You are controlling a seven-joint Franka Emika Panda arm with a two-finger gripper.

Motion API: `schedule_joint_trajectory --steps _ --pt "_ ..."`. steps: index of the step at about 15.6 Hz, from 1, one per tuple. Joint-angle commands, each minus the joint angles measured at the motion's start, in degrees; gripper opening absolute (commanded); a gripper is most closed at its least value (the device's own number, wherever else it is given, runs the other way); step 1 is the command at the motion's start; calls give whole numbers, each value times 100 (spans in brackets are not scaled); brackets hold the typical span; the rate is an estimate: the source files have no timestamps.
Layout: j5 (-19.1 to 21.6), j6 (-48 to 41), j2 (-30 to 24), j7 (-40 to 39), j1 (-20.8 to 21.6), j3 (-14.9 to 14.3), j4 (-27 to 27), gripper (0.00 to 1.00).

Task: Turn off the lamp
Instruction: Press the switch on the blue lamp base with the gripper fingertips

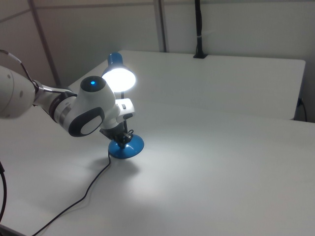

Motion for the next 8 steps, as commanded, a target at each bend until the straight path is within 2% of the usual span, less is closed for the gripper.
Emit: schedule_joint_trajectory --steps 1,8 --pt "107 228 178 103 108 -7 74 0" --pt "99 317 275 85 144 -7 39 0"
